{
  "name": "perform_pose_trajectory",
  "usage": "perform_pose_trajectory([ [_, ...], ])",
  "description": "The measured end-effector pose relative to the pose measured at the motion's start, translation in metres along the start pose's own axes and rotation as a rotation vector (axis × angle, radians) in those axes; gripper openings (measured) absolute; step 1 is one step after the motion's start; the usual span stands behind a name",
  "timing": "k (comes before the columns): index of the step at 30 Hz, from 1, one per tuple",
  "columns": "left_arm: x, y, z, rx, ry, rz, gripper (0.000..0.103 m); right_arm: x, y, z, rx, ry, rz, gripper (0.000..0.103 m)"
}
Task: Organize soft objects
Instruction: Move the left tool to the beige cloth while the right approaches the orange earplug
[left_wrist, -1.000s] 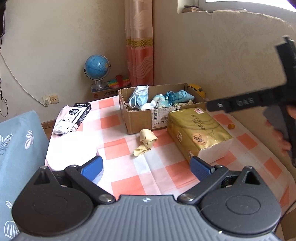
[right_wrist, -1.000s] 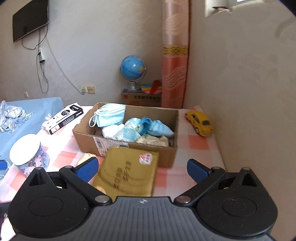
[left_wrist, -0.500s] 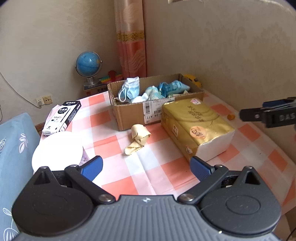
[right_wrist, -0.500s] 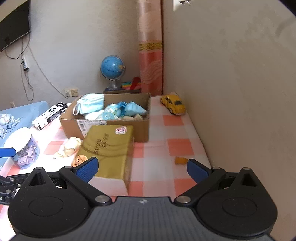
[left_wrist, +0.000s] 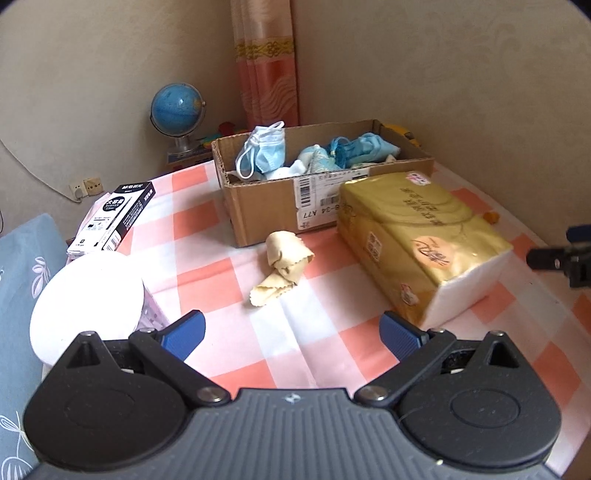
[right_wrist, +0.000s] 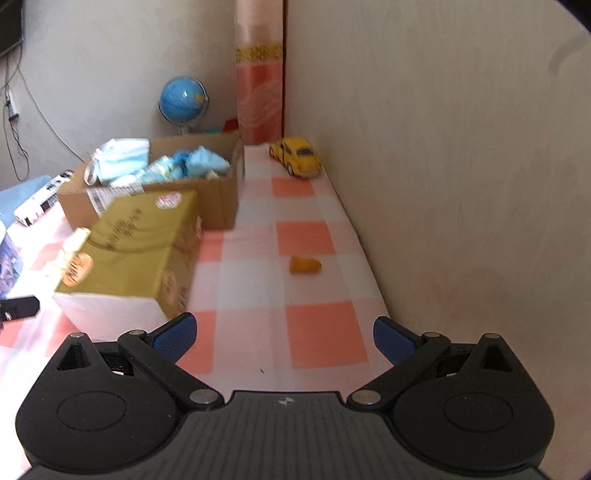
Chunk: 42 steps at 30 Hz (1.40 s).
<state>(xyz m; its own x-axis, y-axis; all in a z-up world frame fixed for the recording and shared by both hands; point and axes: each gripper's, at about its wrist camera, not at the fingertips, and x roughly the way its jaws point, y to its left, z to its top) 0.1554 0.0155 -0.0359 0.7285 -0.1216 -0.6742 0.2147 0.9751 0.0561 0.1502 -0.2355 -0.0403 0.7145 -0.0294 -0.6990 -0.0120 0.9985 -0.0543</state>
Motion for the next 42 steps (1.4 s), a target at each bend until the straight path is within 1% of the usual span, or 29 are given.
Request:
perform_pose_trajectory([
  [4,0.008,0.001,0.005,0.001,-0.009,0.011,0.100,0.016,-0.002,-0.008,-0.011,0.039,-0.010,0.103],
  [7,0.014,-0.001,0.009,0.011,-0.019,0.038,0.099,0.027,0.000,-0.013,-0.020,0.067,-0.015,0.103],
  [8,0.016,-0.002,0.010,0.014,-0.023,0.049,0.097,0.030,0.001,-0.015,-0.027,0.078,-0.018,0.103],
  [10,0.021,-0.002,0.012,0.015,-0.024,0.064,0.095,0.032,0.001,-0.017,-0.021,0.070,0.002,0.103],
  [12,0.025,-0.002,0.014,0.011,-0.025,0.061,0.085,0.031,0.001,-0.016,-0.024,0.069,0.007,0.103],
  [13,0.028,-0.002,0.015,0.008,-0.022,0.059,0.083,0.031,0.001,-0.017,-0.027,0.066,0.009,0.103],
  [14,0.031,-0.001,0.016,0.007,-0.018,0.058,0.080,0.030,0.002,-0.017,-0.028,0.061,0.010,0.103],
  [15,0.034,-0.002,0.017,0.005,-0.017,0.058,0.075,0.030,0.002,-0.018,-0.029,0.054,0.010,0.103],
  [17,0.040,-0.002,0.020,0.003,-0.010,0.059,0.069,0.029,0.001,-0.021,-0.026,0.032,0.009,0.103],
  [19,0.047,-0.003,0.023,0.000,-0.003,0.054,0.067,0.028,0.002,-0.024,-0.024,0.013,0.006,0.103],
  [21,0.052,-0.003,0.027,-0.001,0.001,0.049,0.060,0.027,0.002,-0.025,-0.021,0.005,0.003,0.103],
  [23,0.059,-0.004,0.030,0.003,0.000,0.044,0.059,0.028,0.002,-0.025,-0.017,0.008,0.000,0.103],
  [26,0.067,-0.005,0.034,0.001,0.002,0.042,0.051,0.027,0.002,-0.024,-0.014,0.017,-0.001,0.103],
  [29,0.074,-0.004,0.036,-0.007,-0.002,0.048,0.049,0.028,0.003,-0.024,-0.010,0.014,-0.005,0.103],
  [32,0.079,-0.004,0.035,-0.011,-0.002,0.031,0.037,0.027,0.003,-0.025,-0.009,0.009,-0.007,0.103],
  [35,0.078,-0.003,0.034,-0.019,-0.006,0.021,0.031,0.027,0.003,-0.026,-0.009,0.003,-0.009,0.103],
  [42,0.065,0.000,0.024,-0.041,0.020,0.004,0.031,0.026,0.002,-0.027,-0.020,-0.002,0.004,0.103],
])
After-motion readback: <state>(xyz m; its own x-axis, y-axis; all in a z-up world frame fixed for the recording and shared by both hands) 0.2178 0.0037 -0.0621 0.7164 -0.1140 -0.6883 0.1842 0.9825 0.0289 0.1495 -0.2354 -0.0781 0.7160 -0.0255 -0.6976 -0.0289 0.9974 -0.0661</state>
